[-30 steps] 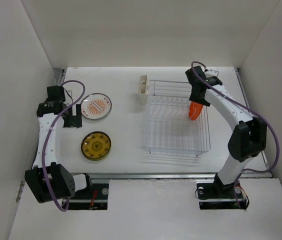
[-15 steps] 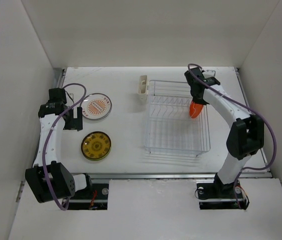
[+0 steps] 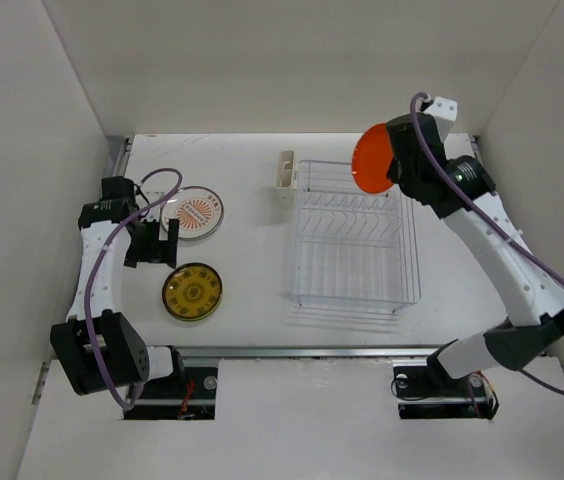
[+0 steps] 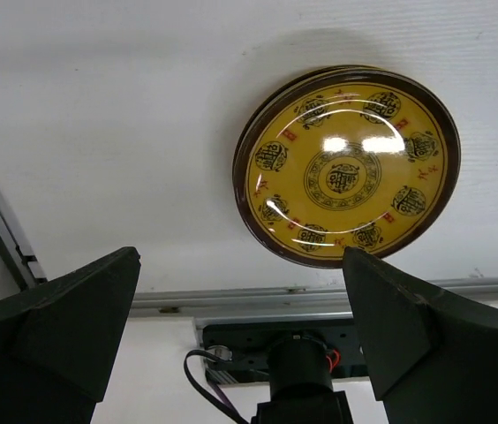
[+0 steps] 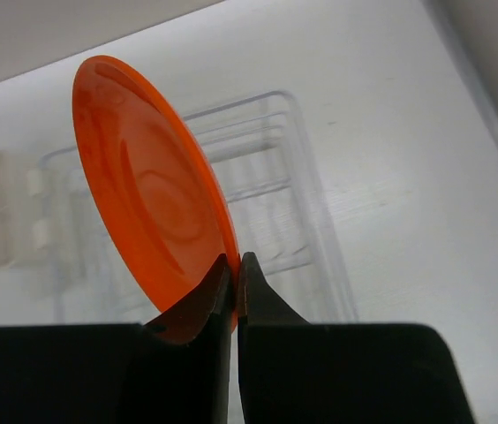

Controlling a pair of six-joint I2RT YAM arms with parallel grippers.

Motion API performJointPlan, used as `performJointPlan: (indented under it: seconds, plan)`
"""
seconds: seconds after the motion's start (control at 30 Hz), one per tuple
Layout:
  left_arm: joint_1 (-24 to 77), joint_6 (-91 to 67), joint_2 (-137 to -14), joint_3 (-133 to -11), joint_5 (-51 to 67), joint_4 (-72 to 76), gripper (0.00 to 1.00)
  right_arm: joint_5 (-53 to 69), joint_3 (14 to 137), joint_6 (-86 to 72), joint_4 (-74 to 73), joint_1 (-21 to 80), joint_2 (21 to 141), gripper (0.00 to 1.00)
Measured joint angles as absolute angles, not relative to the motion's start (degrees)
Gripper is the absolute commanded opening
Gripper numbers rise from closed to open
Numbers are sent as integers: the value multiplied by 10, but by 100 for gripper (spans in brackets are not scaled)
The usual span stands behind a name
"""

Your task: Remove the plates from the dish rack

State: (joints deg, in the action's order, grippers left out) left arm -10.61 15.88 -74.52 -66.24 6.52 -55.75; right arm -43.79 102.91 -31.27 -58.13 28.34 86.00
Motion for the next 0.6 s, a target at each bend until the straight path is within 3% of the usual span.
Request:
performJointPlan:
  seconds: [0.23, 0.4, 0.6]
  plan:
    - [-106, 135, -747, -668, 35, -553, 100, -231, 918, -321, -419, 399, 804, 0]
    - [-106, 86, -760, -668, -64, -534, 100, -114, 935, -347, -325, 482, 969, 0]
    - [-106, 58, -763, -668, -144, -512, 100, -8, 1037, -359, -287, 559, 1181, 0]
